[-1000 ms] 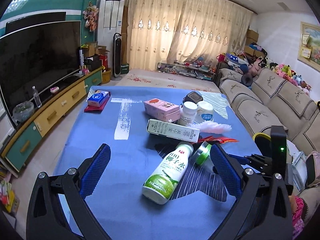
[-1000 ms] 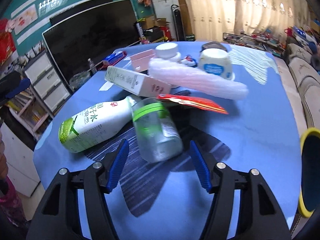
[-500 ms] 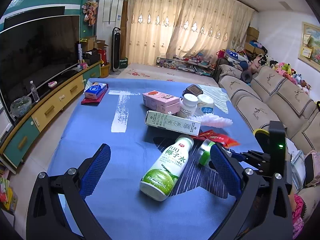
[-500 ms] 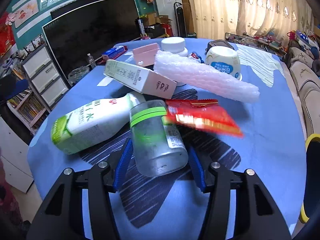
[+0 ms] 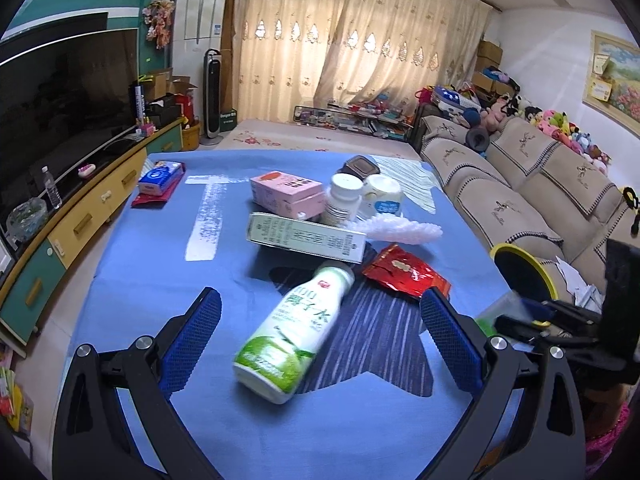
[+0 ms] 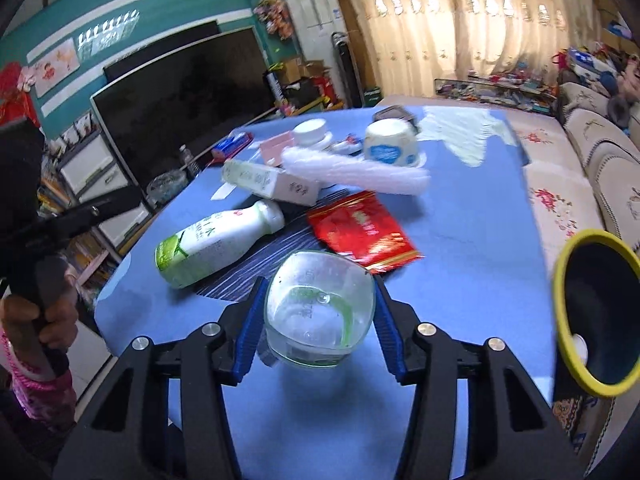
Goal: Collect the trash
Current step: 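Carry the plastic cup into the bin and open the right gripper, then grasp the coconut water bottle with the left gripper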
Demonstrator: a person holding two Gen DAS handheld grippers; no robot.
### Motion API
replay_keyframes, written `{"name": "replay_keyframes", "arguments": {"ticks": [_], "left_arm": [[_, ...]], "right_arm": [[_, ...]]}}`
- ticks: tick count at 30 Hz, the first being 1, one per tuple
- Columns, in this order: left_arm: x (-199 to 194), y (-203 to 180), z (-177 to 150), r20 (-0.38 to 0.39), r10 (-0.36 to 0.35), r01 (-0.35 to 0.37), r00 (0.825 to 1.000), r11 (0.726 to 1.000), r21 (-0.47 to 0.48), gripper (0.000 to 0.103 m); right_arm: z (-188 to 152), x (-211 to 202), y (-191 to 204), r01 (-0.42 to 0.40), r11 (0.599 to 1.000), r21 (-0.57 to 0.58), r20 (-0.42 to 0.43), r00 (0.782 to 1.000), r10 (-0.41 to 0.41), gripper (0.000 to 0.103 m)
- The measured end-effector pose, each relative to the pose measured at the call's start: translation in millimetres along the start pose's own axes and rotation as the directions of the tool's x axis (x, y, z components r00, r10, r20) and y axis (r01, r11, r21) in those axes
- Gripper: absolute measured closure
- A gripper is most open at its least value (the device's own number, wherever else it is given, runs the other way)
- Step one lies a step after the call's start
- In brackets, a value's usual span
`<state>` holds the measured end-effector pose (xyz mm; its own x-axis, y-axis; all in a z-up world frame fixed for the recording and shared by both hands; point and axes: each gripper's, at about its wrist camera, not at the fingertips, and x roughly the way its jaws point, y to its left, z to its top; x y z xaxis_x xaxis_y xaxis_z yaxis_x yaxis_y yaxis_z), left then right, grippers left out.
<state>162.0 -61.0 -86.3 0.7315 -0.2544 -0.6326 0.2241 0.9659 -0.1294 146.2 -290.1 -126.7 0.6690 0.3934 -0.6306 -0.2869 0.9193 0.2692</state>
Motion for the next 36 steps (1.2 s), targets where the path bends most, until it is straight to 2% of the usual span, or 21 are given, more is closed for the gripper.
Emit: {"name": "replay_keyframes", "arguments": {"ticks": [7,13,18,23,25,30,32,36], "left_arm": [[14.4,-23.7,1.5,-0.025,-0.02,0.021,0.999,0.999,0.037,0.005],[28.8,-42.6,4.0,-0.053,-0.025,0.028,0.998,0.997,0.067,0.005],[45.6,-57.5,7.3,-0.081,-0.028,0.035,0.996,0.996,0.086,0.005],[60.7,-69.8,8.5,-0.108,-0.034,0.045,0.994,0.993,0.106,0.005],[66.4,-74.3,9.3,-0.119,-0.036,0.049,0.992,0.992,0.113,0.005],[76.0,-82.5,8.9,-0.137,-0.038,0.056,0.99,0.99,0.126,0.005],[76.8,-84.9,8.4,-0.14,-0.038,0.057,0.989,0.99,0.132,0.005],[76.5,-84.6,9.8,-0.138,-0.04,0.058,0.99,0.989,0.133,0.005]], "right_arm": [[0.2,-36.7,-68.3,0.127,0.982,0.142,0.076,0.987,-0.138,0.054],[-4.6,-58.4,-148.1,0.275,0.914,0.299,0.087,0.946,-0.313,0.054],[-15.8,-56.1,-210.8,0.389,0.833,0.394,0.029,0.9,-0.434,0.054],[-32.8,-35.0,-258.8,0.465,0.765,0.445,-0.073,0.871,-0.486,0.054],[-36.3,-25.0,-270.5,0.479,0.75,0.456,-0.101,0.865,-0.491,0.054],[-48.4,-15.2,-286.4,0.486,0.725,0.488,-0.144,0.864,-0.483,0.053],[-49.9,-17.3,-288.7,0.482,0.716,0.505,-0.141,0.865,-0.482,0.049],[-48.6,-24.7,-284.3,0.483,0.715,0.506,-0.123,0.861,-0.494,0.048]]}}
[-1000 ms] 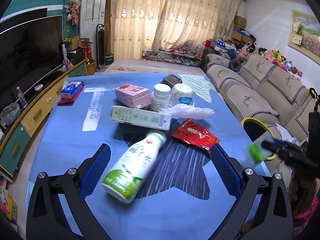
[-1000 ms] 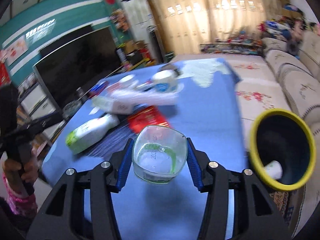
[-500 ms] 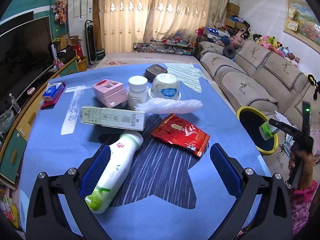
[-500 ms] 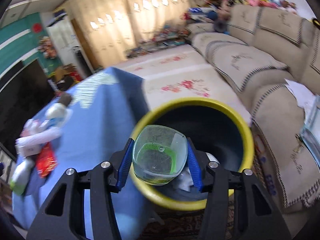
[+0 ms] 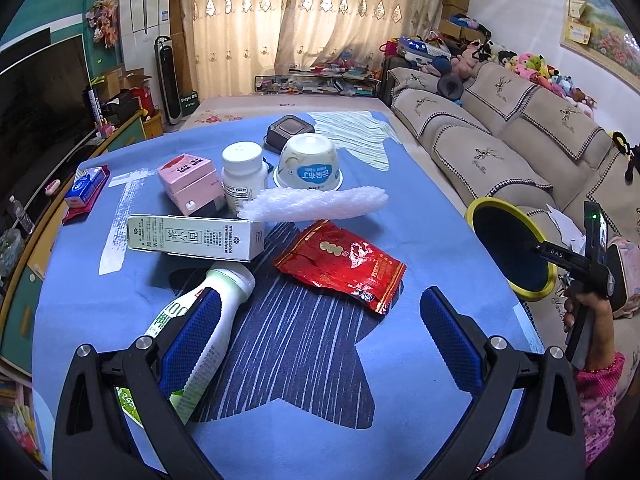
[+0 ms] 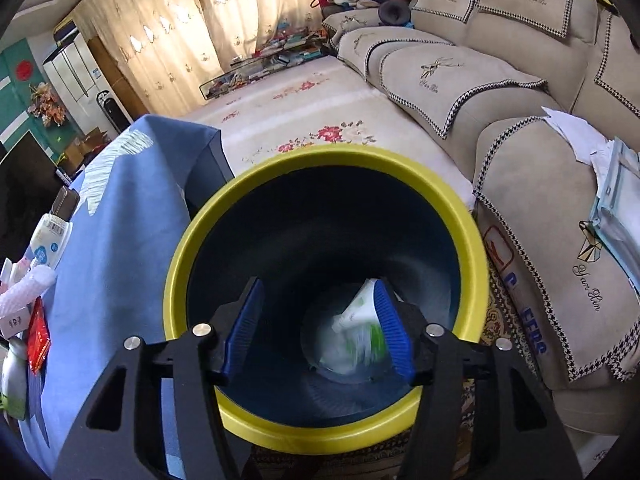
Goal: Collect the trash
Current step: 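Grasp the coconut water bottle with the left gripper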
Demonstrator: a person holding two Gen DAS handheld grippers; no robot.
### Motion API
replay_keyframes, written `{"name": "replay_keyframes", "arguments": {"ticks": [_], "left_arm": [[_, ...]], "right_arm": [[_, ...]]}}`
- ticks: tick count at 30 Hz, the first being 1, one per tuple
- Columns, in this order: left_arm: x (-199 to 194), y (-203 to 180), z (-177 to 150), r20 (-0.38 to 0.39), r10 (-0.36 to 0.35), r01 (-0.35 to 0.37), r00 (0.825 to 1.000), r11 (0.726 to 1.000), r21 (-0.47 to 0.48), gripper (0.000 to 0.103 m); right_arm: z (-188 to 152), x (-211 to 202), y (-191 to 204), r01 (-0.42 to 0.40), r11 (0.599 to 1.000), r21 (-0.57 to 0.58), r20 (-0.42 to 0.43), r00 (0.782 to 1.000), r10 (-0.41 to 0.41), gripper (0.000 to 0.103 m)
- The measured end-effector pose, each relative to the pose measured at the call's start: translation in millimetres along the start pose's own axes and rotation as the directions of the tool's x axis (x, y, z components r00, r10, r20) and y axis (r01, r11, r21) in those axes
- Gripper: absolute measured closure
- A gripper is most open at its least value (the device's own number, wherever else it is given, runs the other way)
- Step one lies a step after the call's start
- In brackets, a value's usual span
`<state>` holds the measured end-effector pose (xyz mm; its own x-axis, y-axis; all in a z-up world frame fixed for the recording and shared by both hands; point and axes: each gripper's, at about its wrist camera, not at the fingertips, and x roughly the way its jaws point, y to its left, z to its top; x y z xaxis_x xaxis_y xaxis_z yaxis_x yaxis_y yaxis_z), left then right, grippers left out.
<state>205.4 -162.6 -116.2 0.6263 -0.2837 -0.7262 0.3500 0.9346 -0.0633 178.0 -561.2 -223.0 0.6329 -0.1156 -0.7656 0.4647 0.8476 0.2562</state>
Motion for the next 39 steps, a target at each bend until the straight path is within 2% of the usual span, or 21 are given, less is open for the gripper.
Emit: {"name": "replay_keyframes", "arguments": {"ticks": [8,12,17,23,27,33,39], "left_arm": [[-9.2,21.4,-7.9,0.015,0.045,-0.045,0.999,0.999,-0.013,0.005],[-14.1,47.5,-12.5,0.028,0.095,-0.094,0.995,0.995,-0.026,0.005],[-4.3,77.4,-14.8,0.002,0.103,-0.103,0.995,0.995,-0.02,0.005],[30.7,86.9,-18.8,-0.13,0.061,-0.052,0.99,0.996,0.073,0.005],[49.6,91.2,-20.4,-0.226,0.043,-0.018,0.973,0.994,0.112,0.006],[63.2,92.1,-17.9,-0.316,0.038,0.007,0.948,0.99,0.142,0.019],[74.1,90.6,-22.2,-0.38,0.049,0.016,0.924,0.986,0.166,0.037]], "right_arm": [[-13.4,-15.4,11.5,-0.035,0.999,-0.008,0.003,0.999,0.035,0.047],[-18.4,-16.2,24.2,-0.057,0.998,-0.029,-0.009,0.998,0.057,0.047],[-21.1,-21.4,44.8,-0.08,0.994,-0.074,-0.009,0.997,0.079,0.047],[-20.9,-28.6,61.7,-0.084,0.99,-0.11,-0.006,0.996,0.084,0.047],[-20.6,-30.9,67.4,-0.081,0.988,-0.129,-0.01,0.997,0.08,0.047],[-21.6,-29.5,74.9,-0.087,0.986,-0.14,-0.017,0.996,0.086,0.047],[-24.4,-28.5,81.0,-0.101,0.983,-0.153,-0.029,0.995,0.098,0.047]]}}
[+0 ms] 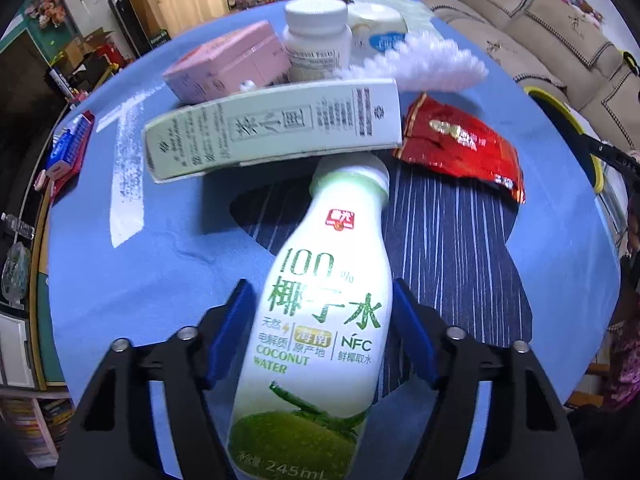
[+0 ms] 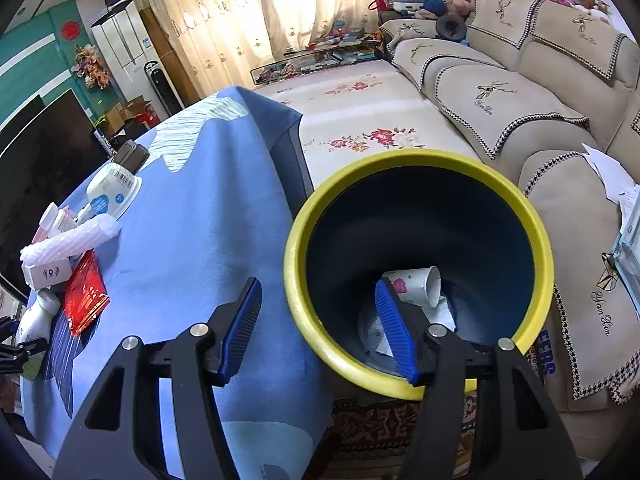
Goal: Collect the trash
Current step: 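Grasp the coconut water bottle with the left gripper, then carry the coconut water bottle to the bin and open the left gripper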
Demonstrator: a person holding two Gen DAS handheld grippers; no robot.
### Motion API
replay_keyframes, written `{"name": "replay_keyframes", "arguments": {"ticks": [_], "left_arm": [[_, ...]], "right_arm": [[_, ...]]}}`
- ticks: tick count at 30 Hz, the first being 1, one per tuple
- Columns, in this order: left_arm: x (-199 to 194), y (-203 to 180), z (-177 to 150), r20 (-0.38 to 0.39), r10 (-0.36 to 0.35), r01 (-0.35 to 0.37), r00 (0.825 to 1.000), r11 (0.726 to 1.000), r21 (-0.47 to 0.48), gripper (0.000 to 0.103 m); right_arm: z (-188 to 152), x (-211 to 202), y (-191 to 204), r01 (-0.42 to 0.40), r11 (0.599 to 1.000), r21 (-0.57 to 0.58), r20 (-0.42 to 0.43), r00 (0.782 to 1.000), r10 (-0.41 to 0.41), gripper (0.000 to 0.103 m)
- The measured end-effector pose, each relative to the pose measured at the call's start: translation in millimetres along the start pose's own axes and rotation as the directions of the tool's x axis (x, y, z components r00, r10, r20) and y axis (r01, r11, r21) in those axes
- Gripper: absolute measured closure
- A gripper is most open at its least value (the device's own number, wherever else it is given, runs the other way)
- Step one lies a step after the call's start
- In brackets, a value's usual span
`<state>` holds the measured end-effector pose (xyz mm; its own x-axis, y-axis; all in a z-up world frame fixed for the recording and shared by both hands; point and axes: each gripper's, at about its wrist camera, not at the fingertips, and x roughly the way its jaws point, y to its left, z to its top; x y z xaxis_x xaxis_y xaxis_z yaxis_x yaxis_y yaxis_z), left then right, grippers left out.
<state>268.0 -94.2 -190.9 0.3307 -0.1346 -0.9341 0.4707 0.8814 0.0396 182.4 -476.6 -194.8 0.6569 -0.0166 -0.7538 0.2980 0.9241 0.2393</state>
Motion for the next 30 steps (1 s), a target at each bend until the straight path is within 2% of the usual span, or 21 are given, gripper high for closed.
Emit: {"name": "replay_keyframes", "arguments": {"ticks": [8,20,30], "left_arm": [[1.5,-0.4,2.5,-0.024,-0.008,0.008,1.0,1.0,0.006,0.05],[-17.1,-11.4,-26.9,-0.029,-0.042,0.043,0.999,0.999,0.005,0.052],[-61.0,-47.3,-47.8,0.038,-0.073,0.07,0.997,0.996,0.056,0.052]], "right_arm": [[-2.7,-1.2,-3.3,-0.009,1.0,0.003,-0.003,1.0,0.009,0.047],[-7.3,-3.3,-3.3,-0.032,0.999,0.005,-0.005,0.999,0.032,0.047],[-8.7,-12.3,-2.7,-0.052,0.999,0.009,0.011,0.999,0.052,0.047]]}}
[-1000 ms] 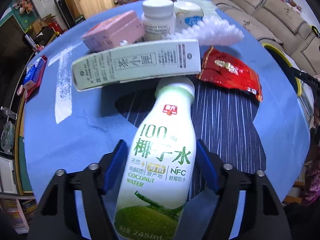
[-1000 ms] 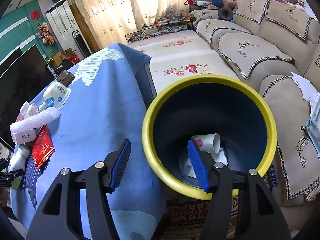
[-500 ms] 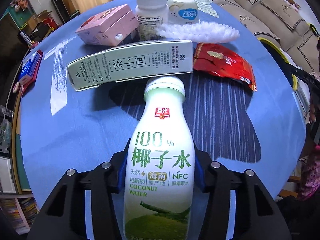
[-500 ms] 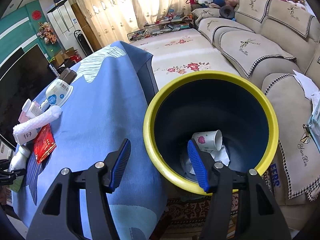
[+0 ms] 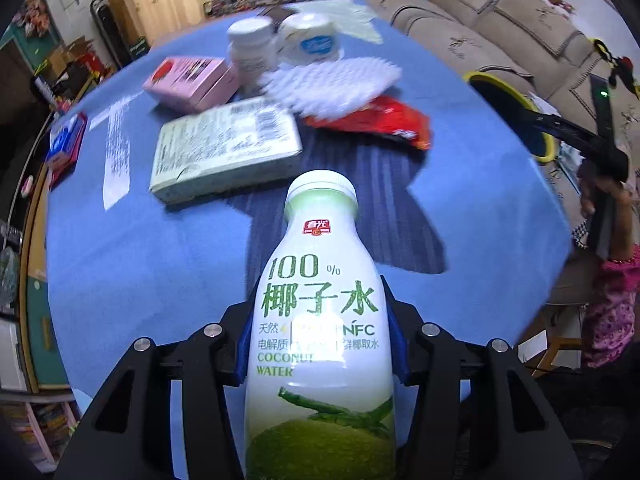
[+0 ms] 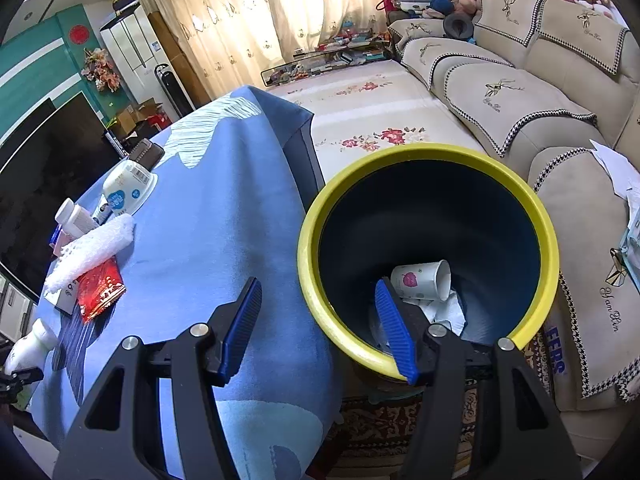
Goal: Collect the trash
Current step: 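Carry the coconut water bottle to the bin and open the left gripper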
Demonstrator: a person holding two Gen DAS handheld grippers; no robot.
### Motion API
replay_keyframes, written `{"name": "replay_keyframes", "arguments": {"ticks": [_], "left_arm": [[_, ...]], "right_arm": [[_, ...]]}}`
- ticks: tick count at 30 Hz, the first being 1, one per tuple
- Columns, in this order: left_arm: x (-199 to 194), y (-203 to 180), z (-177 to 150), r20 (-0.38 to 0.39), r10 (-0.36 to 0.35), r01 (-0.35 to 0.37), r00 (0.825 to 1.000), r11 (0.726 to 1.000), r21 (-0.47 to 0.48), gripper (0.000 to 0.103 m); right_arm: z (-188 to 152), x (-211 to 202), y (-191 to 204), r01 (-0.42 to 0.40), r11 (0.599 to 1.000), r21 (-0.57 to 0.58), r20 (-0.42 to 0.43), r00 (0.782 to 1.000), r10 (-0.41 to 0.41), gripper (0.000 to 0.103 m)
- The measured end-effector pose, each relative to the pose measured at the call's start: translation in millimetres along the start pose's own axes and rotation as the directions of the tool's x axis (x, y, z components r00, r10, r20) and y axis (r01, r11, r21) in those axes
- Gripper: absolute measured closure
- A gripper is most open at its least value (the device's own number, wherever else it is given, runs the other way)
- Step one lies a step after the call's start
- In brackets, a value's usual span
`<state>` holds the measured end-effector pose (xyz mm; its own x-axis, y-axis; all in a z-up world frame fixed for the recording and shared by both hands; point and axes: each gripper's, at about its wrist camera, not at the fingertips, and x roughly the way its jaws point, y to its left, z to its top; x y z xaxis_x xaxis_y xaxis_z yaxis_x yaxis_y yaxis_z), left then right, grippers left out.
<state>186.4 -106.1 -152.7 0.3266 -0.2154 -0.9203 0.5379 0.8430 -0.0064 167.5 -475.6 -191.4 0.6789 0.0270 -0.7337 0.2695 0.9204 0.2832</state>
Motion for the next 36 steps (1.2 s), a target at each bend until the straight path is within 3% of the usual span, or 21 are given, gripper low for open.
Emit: {"name": "replay_keyframes", "arguments": {"ticks": [8,17,25,33,36], "left_arm": [[-21.0,-45.4,31.1,0.062,-0.041,0.034,0.997,0.993,0.111,0.052],[-18.4,-132.1,106.1,0.117,-0.169,0.125,0.979,0.941,0.315,0.052],[37.6,-221.7,187.4,0.049,-0.259,0.22,0.964,0.891,0.396,0.052],[115.1,-297.5,245.5,-0.043,-0.28,0.274,0.959,0.876,0.397,0.052],[137.9,-315.0,259.4,-0.047,-0.269,0.266,0.962,0.885,0.383,0.052]], "right_arm": [[-2.3,-13.4,-13.4,0.001,1.0,0.022,0.027,1.0,-0.001,0.047],[-5.6,-32.5,-55.9,0.051,0.994,0.099,0.062,0.996,-0.057,0.047],[-10.8,-47.0,-98.2,0.118,0.98,0.158,0.069,0.989,-0.13,0.047],[-17.2,-54.3,-131.9,0.136,0.967,0.215,0.067,0.986,-0.154,0.047],[-18.8,-56.1,-140.3,0.137,0.964,0.228,0.066,0.986,-0.156,0.047]]}}
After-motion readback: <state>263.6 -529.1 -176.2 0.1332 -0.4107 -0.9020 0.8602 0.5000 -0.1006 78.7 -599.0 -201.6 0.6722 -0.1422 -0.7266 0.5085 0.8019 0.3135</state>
